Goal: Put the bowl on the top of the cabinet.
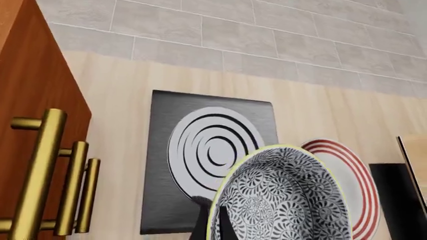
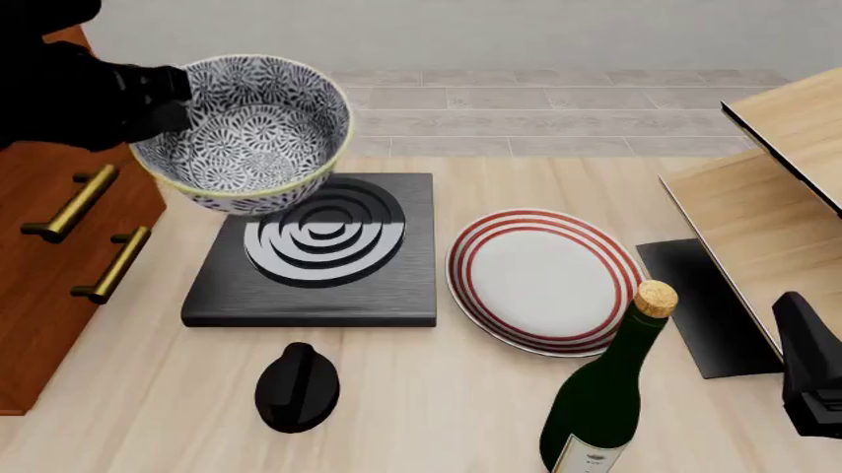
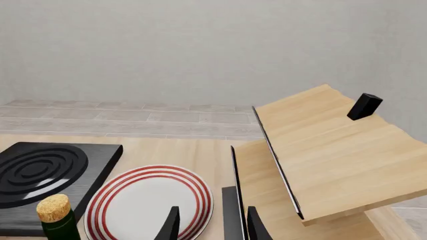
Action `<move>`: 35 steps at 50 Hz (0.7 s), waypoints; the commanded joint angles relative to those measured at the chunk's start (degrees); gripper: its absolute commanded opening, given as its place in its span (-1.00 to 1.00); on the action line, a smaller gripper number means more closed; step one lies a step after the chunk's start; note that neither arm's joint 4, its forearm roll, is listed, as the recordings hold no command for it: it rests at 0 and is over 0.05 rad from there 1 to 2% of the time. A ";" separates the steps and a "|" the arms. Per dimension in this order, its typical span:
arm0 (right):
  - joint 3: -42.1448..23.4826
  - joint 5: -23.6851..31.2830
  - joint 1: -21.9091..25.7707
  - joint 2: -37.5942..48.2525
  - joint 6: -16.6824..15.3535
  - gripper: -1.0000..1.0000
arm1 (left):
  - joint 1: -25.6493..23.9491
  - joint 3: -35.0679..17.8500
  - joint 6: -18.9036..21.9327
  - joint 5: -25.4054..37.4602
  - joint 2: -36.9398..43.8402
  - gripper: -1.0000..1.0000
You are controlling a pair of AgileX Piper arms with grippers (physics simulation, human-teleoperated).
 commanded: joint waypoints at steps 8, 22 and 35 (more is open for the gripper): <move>0.02 -0.02 -0.07 -0.06 0.06 1.00 | 1.52 -2.59 -3.21 3.69 2.42 -1.00; 0.13 -0.03 -0.05 -0.20 0.26 1.00 | 2.98 -4.34 -3.58 6.21 3.41 -1.00; 0.11 -0.15 -0.20 -0.15 0.52 1.00 | 4.26 -5.33 -4.98 8.03 4.45 -1.00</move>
